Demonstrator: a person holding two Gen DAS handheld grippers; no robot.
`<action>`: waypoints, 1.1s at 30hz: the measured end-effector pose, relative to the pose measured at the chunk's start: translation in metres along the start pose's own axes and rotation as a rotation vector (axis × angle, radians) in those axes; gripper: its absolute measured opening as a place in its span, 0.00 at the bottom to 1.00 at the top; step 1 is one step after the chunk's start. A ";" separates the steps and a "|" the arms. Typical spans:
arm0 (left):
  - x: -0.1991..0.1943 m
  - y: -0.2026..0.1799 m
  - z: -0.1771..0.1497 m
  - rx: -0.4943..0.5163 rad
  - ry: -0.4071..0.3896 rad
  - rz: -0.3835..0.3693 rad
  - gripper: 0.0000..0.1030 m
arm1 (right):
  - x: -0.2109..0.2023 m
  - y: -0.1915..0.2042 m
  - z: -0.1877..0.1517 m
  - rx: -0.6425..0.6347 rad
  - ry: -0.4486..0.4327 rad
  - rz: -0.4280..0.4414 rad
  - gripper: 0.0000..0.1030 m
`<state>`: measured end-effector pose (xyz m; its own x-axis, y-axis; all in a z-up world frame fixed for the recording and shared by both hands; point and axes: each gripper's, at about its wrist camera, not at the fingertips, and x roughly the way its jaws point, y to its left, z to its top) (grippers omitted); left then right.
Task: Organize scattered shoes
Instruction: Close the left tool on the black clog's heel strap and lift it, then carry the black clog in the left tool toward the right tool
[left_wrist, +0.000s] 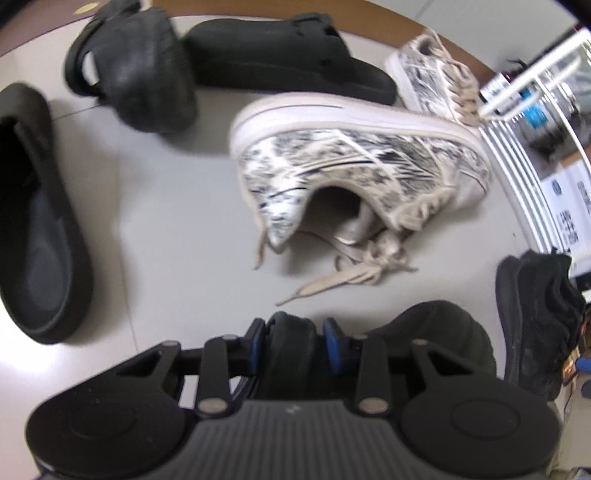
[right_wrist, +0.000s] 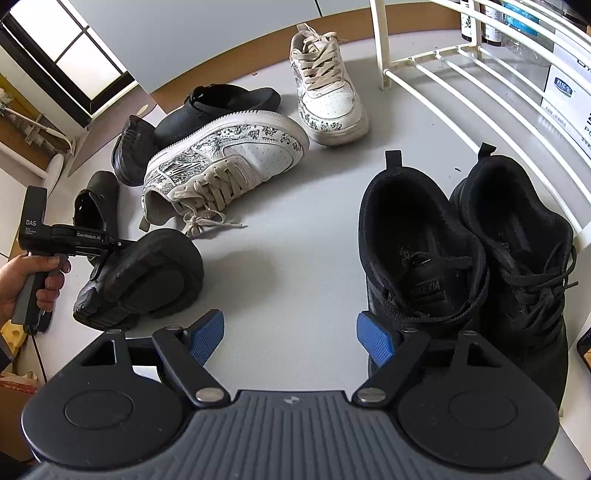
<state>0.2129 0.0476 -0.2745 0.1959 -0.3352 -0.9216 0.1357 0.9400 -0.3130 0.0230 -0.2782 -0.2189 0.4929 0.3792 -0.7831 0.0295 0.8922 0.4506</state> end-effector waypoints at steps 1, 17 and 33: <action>0.001 -0.005 0.000 0.012 0.001 -0.002 0.35 | 0.000 0.000 0.000 0.000 0.000 0.000 0.81; 0.035 -0.078 -0.006 0.161 0.037 -0.072 0.35 | 0.003 0.002 0.000 -0.007 0.010 0.003 0.81; 0.042 -0.128 -0.005 0.269 -0.003 -0.112 0.72 | 0.004 0.001 -0.001 -0.007 0.017 0.007 0.81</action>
<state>0.1984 -0.0870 -0.2745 0.1682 -0.4366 -0.8838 0.4092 0.8466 -0.3403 0.0246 -0.2752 -0.2221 0.4781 0.3892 -0.7874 0.0198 0.8915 0.4526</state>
